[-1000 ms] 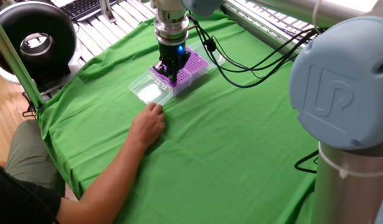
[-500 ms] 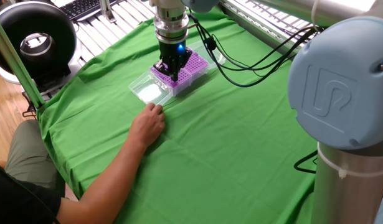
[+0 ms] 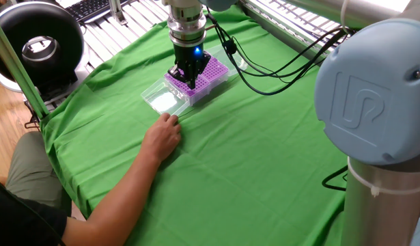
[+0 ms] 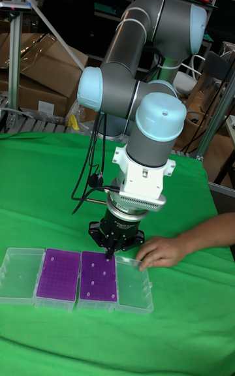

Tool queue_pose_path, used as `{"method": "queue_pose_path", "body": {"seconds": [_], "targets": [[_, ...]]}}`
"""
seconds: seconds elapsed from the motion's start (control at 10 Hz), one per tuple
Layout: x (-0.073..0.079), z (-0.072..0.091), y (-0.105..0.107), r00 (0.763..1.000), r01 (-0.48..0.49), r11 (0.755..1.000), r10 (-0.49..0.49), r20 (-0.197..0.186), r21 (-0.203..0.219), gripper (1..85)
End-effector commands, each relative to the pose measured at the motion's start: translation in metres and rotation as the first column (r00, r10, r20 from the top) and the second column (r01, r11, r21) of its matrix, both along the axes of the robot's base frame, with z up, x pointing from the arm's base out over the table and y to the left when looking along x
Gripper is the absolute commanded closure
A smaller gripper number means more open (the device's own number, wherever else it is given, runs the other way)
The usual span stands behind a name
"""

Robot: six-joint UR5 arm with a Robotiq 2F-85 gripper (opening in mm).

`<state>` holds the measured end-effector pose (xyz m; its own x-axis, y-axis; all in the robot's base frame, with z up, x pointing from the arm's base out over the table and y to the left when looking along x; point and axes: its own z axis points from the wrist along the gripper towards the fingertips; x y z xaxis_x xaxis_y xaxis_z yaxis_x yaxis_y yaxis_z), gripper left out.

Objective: Insert a small pipette tip into the holder for small pipette tips

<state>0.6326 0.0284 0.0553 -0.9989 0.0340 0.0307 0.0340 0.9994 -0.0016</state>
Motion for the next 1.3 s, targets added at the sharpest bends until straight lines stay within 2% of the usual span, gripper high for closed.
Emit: {"method": "queue_pose_path", "body": {"seconds": [0.0,0.1,0.4,1.2], "targets": [[-0.001,0.001,0.004,1.0,-0.012,1.0,0.012,0.0,0.022,68.0],[-0.001,0.0,0.004,1.0,-0.021,0.999,0.021,0.003,0.027,64.7],[0.003,-0.005,0.0,0.999,-0.033,0.999,0.033,0.025,0.026,64.7],[0.005,-0.011,0.002,0.999,-0.027,0.999,0.026,0.039,0.026,65.3]]}}
